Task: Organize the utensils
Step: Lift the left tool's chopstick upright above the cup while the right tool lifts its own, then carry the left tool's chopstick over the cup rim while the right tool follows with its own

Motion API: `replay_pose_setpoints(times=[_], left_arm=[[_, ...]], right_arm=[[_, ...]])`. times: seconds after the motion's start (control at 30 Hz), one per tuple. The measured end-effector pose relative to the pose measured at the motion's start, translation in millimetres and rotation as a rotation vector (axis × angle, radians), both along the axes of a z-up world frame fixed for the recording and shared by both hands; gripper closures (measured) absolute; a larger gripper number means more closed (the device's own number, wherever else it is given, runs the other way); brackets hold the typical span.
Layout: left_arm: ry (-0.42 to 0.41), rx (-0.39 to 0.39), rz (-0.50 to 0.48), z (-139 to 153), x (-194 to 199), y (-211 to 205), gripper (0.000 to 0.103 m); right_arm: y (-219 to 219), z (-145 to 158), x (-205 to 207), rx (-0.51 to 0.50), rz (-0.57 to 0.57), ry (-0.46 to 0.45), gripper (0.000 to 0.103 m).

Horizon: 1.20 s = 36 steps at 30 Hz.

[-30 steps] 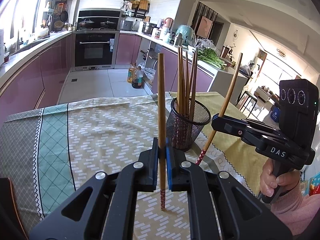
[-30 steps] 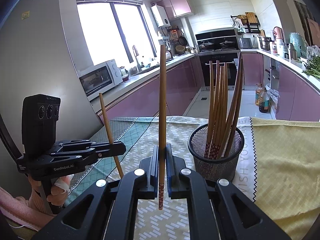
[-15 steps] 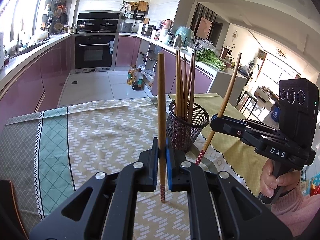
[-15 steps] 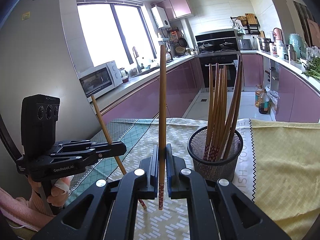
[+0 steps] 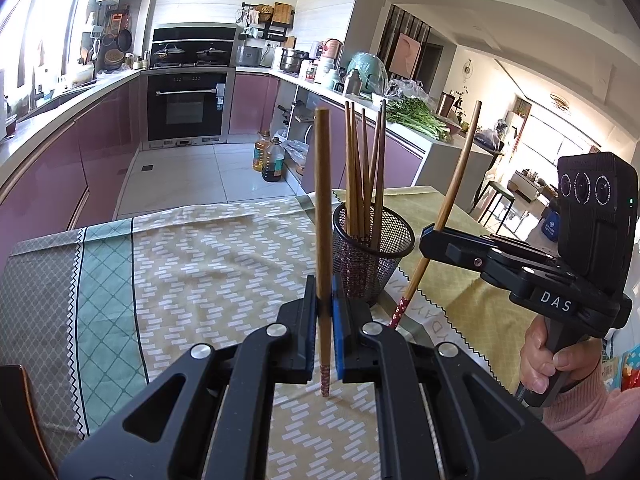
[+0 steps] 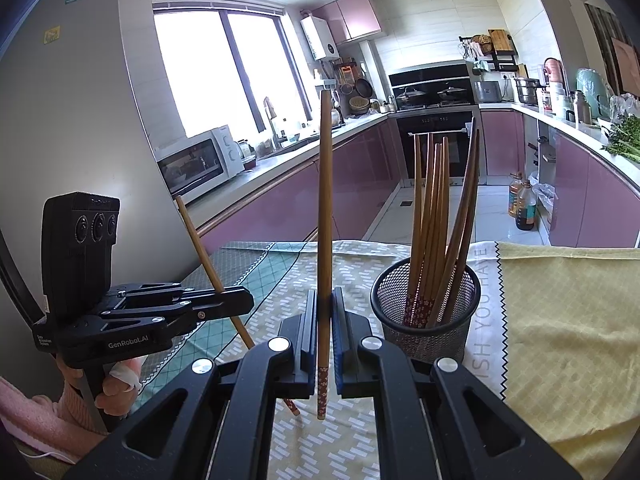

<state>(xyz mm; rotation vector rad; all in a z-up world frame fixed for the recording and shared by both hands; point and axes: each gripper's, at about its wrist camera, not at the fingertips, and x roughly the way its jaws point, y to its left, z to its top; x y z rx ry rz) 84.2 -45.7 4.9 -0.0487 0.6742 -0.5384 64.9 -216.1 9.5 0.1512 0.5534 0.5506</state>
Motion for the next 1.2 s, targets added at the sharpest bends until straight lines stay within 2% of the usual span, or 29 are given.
replay_pose_setpoints(times=[1.2], left_arm=[[-0.028,0.014,-0.035,12,8,-14,0.096]], right_arm=[[-6,7,1,0.013,-0.022,-0.028,0.097]])
